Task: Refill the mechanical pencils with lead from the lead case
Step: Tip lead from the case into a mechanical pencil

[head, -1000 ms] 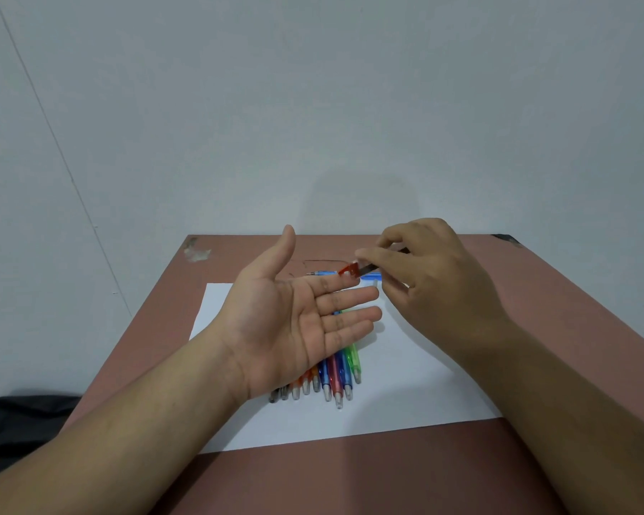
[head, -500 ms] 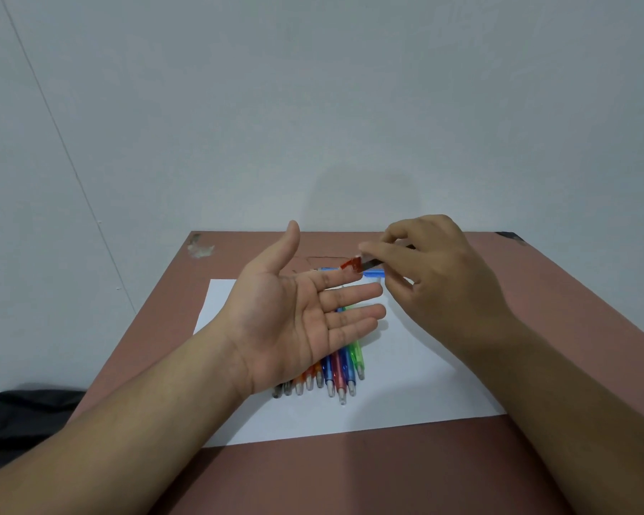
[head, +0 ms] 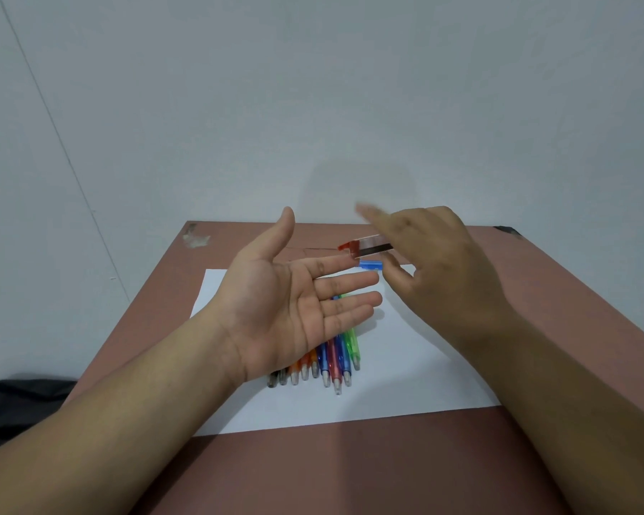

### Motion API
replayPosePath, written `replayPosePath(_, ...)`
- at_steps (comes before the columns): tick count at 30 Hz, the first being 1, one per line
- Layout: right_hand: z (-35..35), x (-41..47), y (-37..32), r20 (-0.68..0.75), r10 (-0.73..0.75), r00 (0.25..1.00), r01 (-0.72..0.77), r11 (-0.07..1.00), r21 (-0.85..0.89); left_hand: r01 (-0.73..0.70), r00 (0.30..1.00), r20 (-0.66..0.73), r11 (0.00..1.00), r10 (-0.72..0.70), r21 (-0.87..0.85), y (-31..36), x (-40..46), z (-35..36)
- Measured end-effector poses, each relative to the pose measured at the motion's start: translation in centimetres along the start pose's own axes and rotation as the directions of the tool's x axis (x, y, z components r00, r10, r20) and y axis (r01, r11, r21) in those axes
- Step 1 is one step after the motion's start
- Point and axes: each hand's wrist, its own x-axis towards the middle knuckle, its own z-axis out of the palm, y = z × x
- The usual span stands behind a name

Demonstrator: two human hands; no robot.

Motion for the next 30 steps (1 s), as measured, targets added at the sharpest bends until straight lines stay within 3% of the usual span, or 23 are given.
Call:
replayPosePath(22, 0.21, -0.11, -0.04, -0.014, -0.007, 1.000, 0.007, 1.000, -0.002, 0.012, 1.000, 0.007, 1.000, -0.012, -0.012, -0.17, 0.11, -0.04)
replayPosePath(30, 0.44, -0.25, 0.67, 0.013, -0.130, 0.991, 0.131, 0.988, -0.087, 0.016, 1.000, 0.009, 1.000, -0.016, -0.009, -0.16, 0.15, -0.05)
